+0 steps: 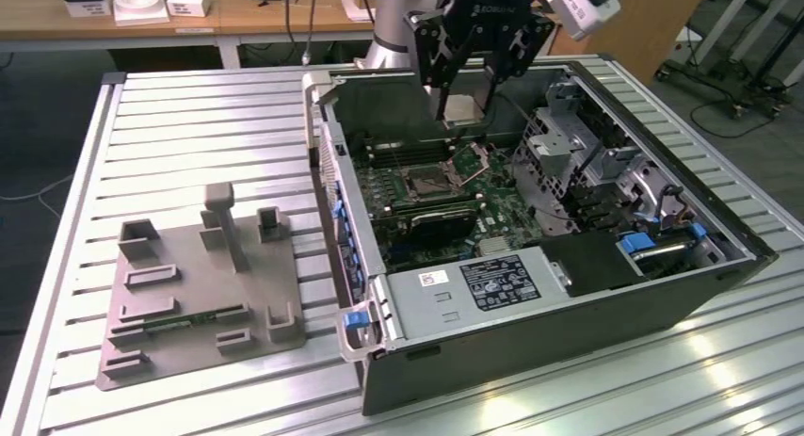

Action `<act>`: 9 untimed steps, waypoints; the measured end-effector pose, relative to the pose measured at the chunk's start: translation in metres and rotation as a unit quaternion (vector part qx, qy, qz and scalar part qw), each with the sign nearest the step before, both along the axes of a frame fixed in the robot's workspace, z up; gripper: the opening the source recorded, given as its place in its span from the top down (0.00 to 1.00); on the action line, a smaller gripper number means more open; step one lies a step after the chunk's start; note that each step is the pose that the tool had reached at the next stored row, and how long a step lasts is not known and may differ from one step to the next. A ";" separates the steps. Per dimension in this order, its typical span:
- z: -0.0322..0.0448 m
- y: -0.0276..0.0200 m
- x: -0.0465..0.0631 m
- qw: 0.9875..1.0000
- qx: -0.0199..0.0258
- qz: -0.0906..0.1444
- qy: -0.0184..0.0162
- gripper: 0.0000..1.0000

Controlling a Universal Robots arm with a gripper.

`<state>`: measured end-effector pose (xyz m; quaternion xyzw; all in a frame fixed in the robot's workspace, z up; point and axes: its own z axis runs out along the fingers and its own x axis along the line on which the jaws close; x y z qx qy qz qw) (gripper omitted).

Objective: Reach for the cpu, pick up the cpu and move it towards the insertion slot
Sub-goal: 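Pick up the cpu and move it towards the insertion slot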

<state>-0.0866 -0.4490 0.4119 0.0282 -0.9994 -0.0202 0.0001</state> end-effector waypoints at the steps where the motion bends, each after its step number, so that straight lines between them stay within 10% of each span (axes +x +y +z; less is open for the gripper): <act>1: 0.0000 0.0000 0.001 1.000 0.000 0.000 0.000 0.45; 9: 0.0000 0.0000 0.003 1.000 0.000 0.000 0.000 0.45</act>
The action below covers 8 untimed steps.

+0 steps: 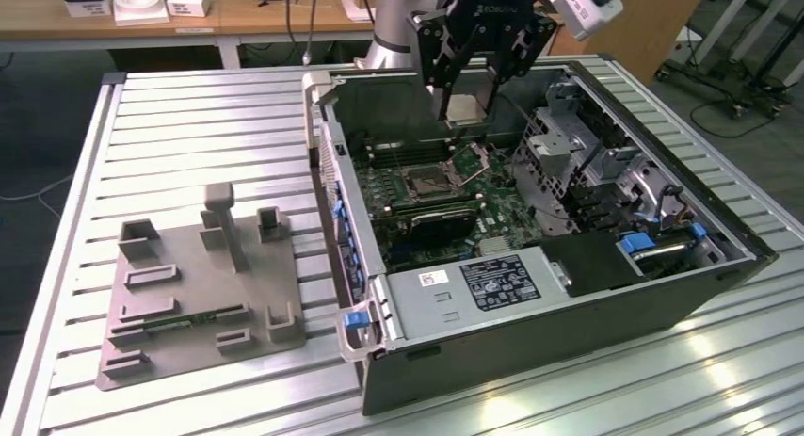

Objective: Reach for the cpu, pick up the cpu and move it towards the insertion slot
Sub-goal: 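Pick up the cpu and move it towards the insertion slot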

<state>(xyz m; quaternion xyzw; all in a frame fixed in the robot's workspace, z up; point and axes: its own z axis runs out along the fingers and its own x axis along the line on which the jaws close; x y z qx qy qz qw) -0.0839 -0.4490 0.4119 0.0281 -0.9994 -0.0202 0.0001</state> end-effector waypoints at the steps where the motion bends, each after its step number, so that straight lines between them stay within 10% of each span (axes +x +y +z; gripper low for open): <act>1: 0.0000 0.0000 0.000 1.000 0.000 0.000 0.000 0.45; 8: -0.0001 0.0002 0.003 1.000 0.000 0.000 0.000 0.45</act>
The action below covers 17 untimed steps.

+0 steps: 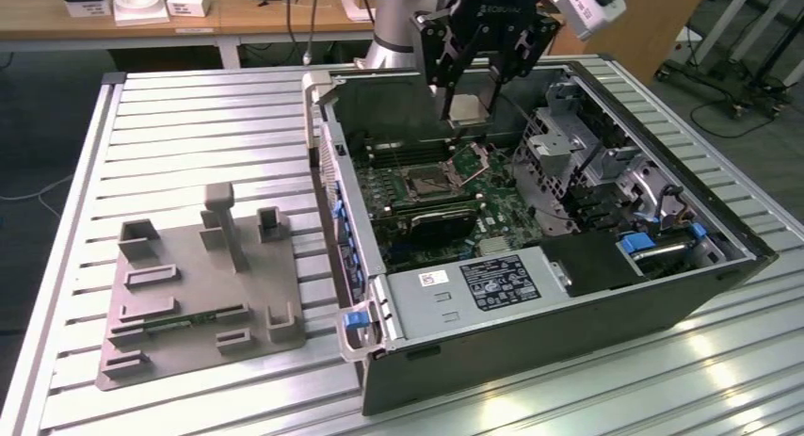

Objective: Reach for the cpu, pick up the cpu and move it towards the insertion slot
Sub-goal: 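Pick up the cpu and move it towards the insertion slot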

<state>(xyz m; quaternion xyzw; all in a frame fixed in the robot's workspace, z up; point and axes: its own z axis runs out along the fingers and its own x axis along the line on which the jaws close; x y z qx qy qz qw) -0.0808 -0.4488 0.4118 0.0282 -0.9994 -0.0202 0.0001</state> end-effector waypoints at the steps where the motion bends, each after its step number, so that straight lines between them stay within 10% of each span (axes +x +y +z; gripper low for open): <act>1: 0.0000 0.0002 0.000 1.000 0.000 0.000 0.000 0.45; 17: -0.0006 0.0196 0.005 1.000 0.000 -0.004 0.000 0.45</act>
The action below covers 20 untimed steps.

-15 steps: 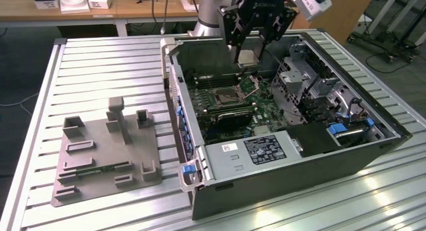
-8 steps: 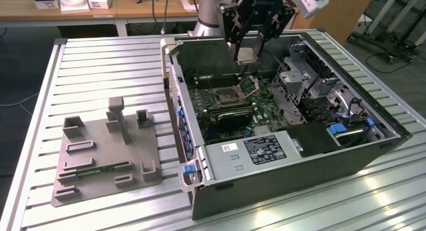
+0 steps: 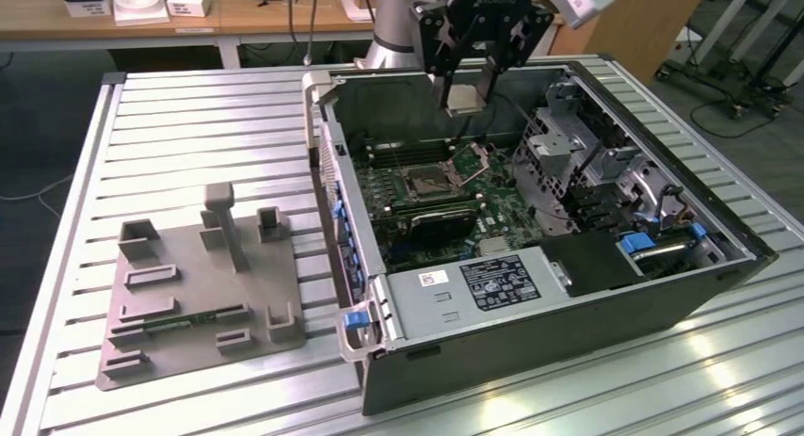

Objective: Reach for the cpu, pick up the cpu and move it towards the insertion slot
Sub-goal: 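Pick up the cpu and move it towards the insertion slot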

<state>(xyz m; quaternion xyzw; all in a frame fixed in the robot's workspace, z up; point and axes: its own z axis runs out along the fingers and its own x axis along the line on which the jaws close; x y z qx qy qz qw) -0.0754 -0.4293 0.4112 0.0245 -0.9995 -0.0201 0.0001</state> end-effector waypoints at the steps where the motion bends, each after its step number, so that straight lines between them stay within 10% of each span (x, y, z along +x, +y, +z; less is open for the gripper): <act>1: 0.0000 0.0012 0.001 1.000 0.000 -0.001 0.000 0.45; 20: -0.0003 0.0061 0.005 1.000 -0.001 -0.011 0.000 0.45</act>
